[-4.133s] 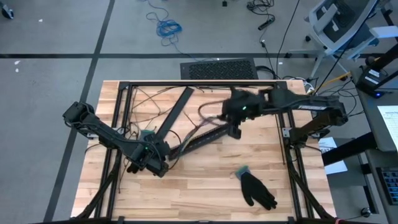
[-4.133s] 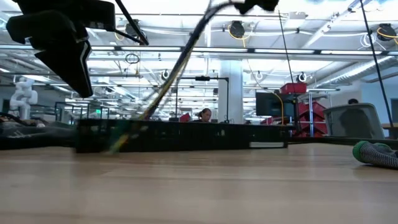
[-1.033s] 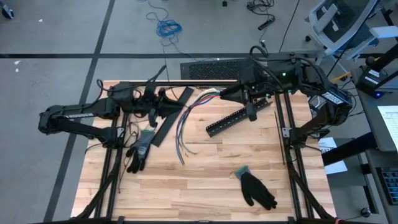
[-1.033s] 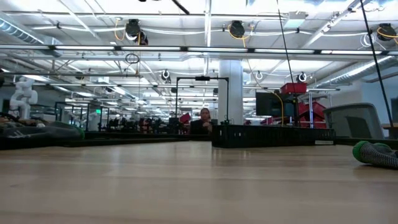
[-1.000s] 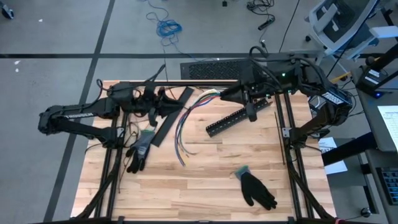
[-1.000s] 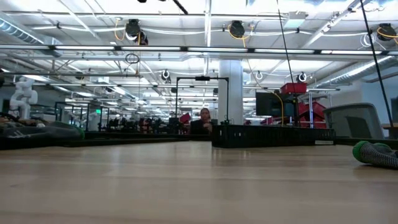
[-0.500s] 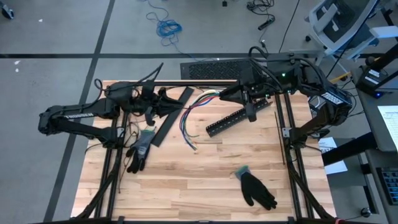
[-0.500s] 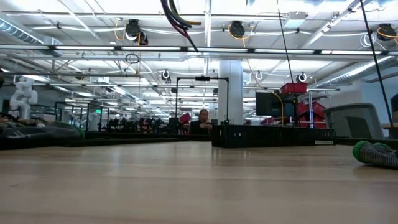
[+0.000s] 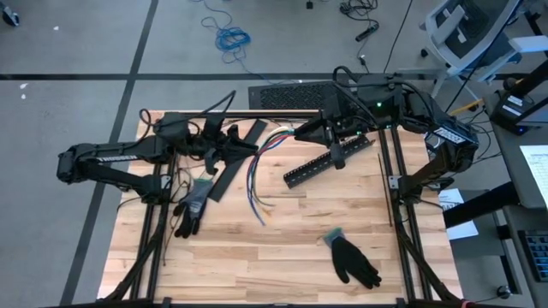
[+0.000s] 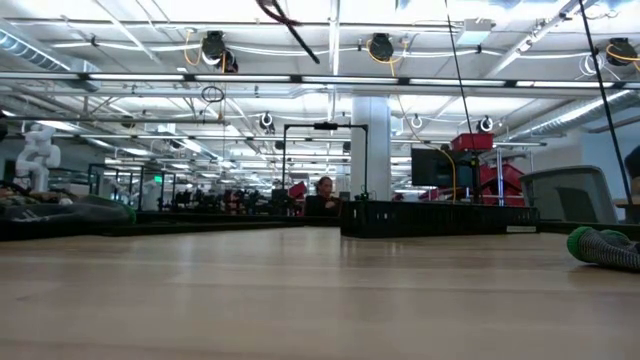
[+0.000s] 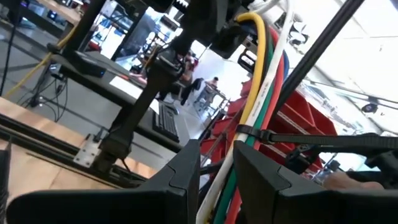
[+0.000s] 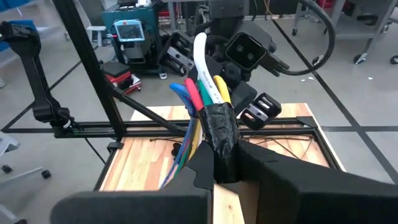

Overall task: Ziptie cables
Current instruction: Put the ziptied cable wires into the cable duct

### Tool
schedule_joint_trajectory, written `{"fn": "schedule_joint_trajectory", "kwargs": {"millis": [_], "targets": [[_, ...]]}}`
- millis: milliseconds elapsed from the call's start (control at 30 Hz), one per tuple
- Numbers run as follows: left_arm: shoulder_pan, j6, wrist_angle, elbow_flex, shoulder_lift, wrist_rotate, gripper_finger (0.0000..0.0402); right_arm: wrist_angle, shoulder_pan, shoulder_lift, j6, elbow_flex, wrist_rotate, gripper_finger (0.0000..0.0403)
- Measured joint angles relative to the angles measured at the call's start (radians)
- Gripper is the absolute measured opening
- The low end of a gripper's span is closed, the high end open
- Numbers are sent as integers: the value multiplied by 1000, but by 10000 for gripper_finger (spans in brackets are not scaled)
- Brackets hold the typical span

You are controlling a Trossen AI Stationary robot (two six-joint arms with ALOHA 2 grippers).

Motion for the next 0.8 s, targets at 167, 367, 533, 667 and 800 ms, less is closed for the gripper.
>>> {"fn": "schedule_joint_trajectory", "kwargs": {"millis": [167, 367, 533, 667, 800], "targets": [[0, -1, 65, 0, 0, 45, 93, -1, -1, 0, 0, 0, 0, 11], [0, -55, 141, 0, -6, 78, 93, 1, -1, 1, 0, 0, 2, 11], [-1, -77, 84, 0, 6, 80, 93, 15, 0, 1, 5, 0, 2, 11], [-3, -77, 76, 0, 29, 79, 93, 11, 0, 1, 10, 0, 2, 11], [-19, -78, 83, 0, 52, 87, 93, 8, 0, 1, 26, 0, 2, 11]]}}
